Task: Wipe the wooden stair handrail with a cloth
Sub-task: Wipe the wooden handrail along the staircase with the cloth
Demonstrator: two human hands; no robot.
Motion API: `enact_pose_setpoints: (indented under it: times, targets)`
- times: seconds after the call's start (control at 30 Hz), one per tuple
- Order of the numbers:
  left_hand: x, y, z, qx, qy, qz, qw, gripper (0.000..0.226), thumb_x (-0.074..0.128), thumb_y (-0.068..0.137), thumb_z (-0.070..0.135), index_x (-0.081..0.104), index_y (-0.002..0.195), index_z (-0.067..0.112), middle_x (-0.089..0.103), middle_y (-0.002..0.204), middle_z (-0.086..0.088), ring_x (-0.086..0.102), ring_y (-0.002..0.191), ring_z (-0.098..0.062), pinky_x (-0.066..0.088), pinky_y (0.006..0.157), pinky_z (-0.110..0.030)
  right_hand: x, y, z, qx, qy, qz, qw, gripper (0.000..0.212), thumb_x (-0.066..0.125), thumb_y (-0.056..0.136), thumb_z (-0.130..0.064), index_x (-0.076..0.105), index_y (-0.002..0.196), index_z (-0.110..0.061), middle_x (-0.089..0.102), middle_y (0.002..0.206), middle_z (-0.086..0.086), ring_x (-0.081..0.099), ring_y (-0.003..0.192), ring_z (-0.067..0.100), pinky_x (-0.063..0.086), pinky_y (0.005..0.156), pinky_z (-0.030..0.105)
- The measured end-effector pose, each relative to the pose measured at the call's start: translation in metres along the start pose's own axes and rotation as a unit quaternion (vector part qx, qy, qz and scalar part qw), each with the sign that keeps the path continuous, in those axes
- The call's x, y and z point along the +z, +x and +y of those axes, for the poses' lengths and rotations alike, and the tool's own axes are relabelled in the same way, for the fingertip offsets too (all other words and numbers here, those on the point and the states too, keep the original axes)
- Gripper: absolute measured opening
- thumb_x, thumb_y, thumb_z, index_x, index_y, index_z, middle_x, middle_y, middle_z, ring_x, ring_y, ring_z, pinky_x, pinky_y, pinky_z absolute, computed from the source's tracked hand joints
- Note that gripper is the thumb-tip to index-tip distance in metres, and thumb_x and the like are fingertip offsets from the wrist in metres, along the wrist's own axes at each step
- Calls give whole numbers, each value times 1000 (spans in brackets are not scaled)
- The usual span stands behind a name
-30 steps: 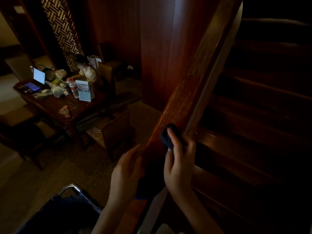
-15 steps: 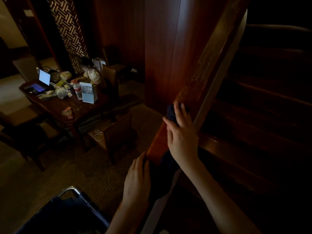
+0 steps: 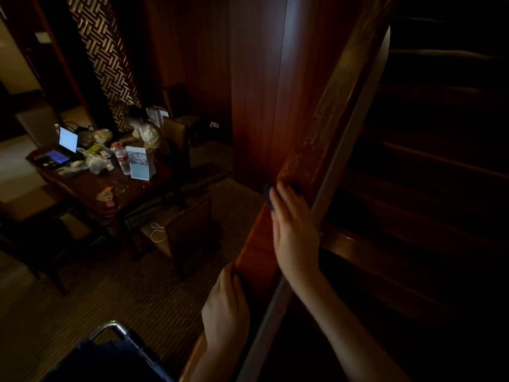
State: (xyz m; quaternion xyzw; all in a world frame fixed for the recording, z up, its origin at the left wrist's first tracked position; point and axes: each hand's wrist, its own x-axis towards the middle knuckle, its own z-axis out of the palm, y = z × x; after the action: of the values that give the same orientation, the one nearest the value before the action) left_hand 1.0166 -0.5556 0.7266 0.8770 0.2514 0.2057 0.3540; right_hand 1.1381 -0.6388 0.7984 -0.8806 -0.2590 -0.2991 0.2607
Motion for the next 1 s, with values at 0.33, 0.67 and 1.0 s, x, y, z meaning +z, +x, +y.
enact_pose_setpoints:
  times: [0.33, 0.67, 1.0]
  targets:
    - [-1, -4, -1, 19, 13, 13, 1000, 34, 42, 101, 19, 55, 131, 8, 67, 108, -3, 57, 77, -5, 35, 61, -11, 4, 47, 14, -17, -7, -32, 999, 38, 54, 101, -23, 57, 136, -13, 47, 148, 9, 37, 142, 25, 33, 116, 39]
    - [1, 1, -3, 1, 16, -11, 1000, 37, 38, 102, 22, 49, 136, 10, 65, 118, -3, 60, 88, -7, 40, 65, -11, 15, -15, 9, -157, 65, -34, 985, 33, 68, 91, -17, 68, 123, -11, 62, 133, 7, 56, 127, 22, 46, 106, 42]
    - [4, 74, 74, 172, -13, -18, 985, 50, 39, 103, 20, 29, 151, 12, 45, 146, -9, 48, 129, -19, 41, 99, -22, 22, -12, -2, 217, 283, 202, 912, 51, 52, 100, -22, 38, 147, -7, 35, 155, 9, 33, 144, 19, 31, 115, 24]
